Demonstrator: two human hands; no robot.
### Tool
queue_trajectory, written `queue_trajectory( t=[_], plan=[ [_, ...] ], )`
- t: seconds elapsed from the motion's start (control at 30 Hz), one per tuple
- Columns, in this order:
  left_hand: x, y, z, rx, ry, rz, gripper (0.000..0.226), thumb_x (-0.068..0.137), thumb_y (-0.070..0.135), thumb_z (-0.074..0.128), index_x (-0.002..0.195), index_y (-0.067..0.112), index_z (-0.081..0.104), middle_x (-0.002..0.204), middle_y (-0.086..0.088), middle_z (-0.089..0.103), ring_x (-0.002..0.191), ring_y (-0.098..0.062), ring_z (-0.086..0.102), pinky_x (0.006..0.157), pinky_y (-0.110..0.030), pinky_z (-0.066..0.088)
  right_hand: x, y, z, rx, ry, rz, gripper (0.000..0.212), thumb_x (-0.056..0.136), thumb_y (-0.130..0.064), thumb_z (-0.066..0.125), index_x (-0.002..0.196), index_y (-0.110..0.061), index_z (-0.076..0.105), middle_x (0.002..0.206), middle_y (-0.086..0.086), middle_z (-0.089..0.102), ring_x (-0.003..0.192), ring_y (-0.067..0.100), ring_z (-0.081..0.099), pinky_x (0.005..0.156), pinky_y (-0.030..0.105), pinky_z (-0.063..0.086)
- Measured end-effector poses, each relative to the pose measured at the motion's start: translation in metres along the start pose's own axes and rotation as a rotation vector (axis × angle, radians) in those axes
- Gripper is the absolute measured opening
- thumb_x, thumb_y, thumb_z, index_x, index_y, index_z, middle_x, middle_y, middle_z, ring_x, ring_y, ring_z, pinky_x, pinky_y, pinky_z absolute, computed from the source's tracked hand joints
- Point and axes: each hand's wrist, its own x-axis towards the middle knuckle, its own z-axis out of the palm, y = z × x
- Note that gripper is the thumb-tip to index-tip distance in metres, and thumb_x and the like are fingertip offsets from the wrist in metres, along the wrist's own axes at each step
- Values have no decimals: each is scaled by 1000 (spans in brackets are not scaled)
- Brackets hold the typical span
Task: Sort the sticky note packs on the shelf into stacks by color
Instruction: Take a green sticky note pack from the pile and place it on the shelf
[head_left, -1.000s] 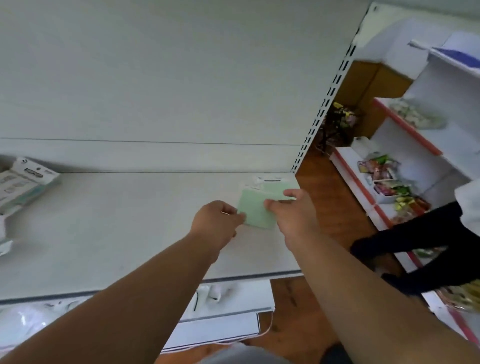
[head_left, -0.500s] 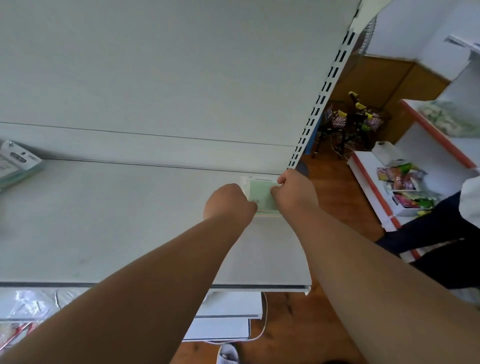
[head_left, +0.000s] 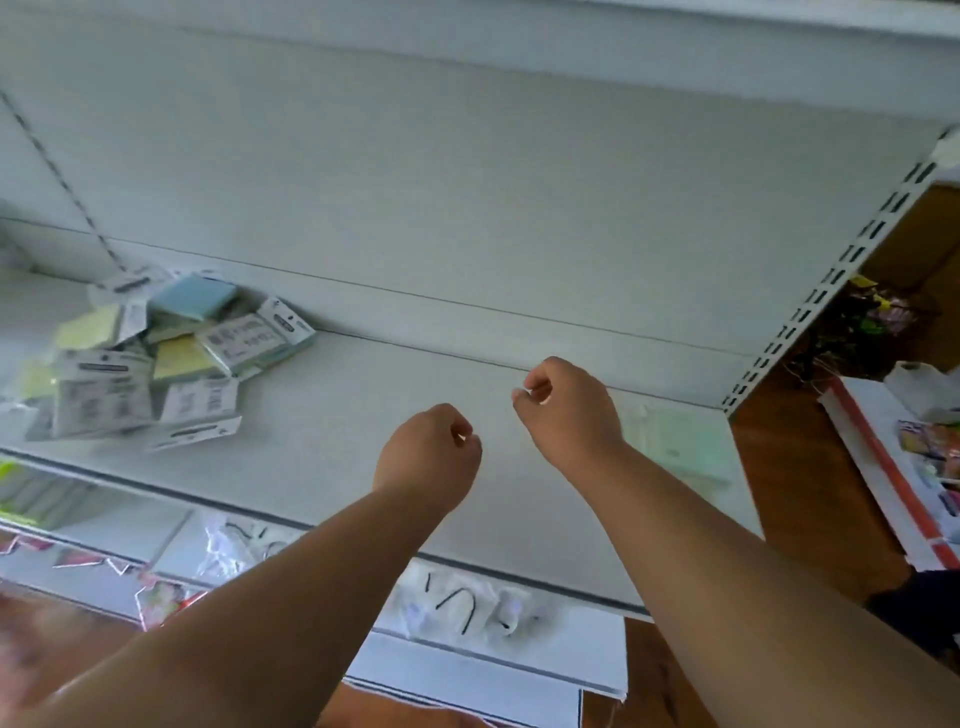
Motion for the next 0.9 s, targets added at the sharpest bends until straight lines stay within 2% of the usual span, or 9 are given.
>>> queue_trajectory(
  t=[0.23,0.33,0.43,0.53,0.6,0.7,0.8,0.83,0.9],
  plan=[
    [48,-136,-116,1,173,-66,22,87,27,53,106,29,64,105,8,66,94,-17,60,72,-26,41,8,-155,123,120,-162,-58,12,91,-22,51,88,-24,61,89,-9,65,82,15,58,70,26,43],
    [73,-182,-159,13,189,-24,21,89,25,53,107,27,63,107,7,65,93,-17,59,71,-27,41,17,-210,175,210,-258,0,15,92,-21,50,98,-21,64,100,-4,67,88,20,62,76,31,51],
    [97,-210,-187,60,156,22,24,88,26,56,112,27,61,114,7,62,94,-17,59,74,-29,47,29,-243,204,260,-299,74,35,91,-16,44,121,-23,60,124,5,64,103,29,63,90,43,54],
    [117,-223,-198,127,84,90,40,87,24,61,127,25,56,134,3,52,104,-21,60,80,-32,50,38,-252,213,30,-359,35,54,92,-13,42,144,-24,41,144,9,50,125,31,52,103,38,44],
    [129,-227,-197,205,8,138,52,85,27,63,135,25,49,144,2,42,111,-24,59,87,-36,53,40,-255,215,-148,-407,-4,56,94,-18,43,148,-29,35,147,8,46,127,30,49,104,36,42],
    [143,-230,-189,295,-66,148,67,79,44,70,138,25,43,149,-2,35,115,-29,58,87,-42,55,43,-256,217,-165,-406,25,51,93,-19,44,143,-29,44,141,9,53,124,30,52,102,36,43],
    [143,-229,-181,402,-60,189,72,74,58,71,133,24,46,137,-4,42,104,-29,61,77,-40,57,46,-256,220,16,-303,165,42,89,-9,45,124,-26,62,132,7,60,114,29,58,95,34,48],
    [142,-228,-181,421,-58,202,67,76,56,70,131,24,47,134,-5,45,102,-28,62,75,-39,56,48,-255,222,121,-249,226,39,88,-8,45,114,-26,68,125,6,64,104,29,62,89,33,52],
    [141,-227,-185,393,-40,207,49,84,47,64,126,25,50,127,-5,51,100,-28,61,74,-39,55,48,-258,223,407,-149,351,37,86,-2,42,93,-24,70,107,5,70,72,26,63,59,24,54]
  ],
)
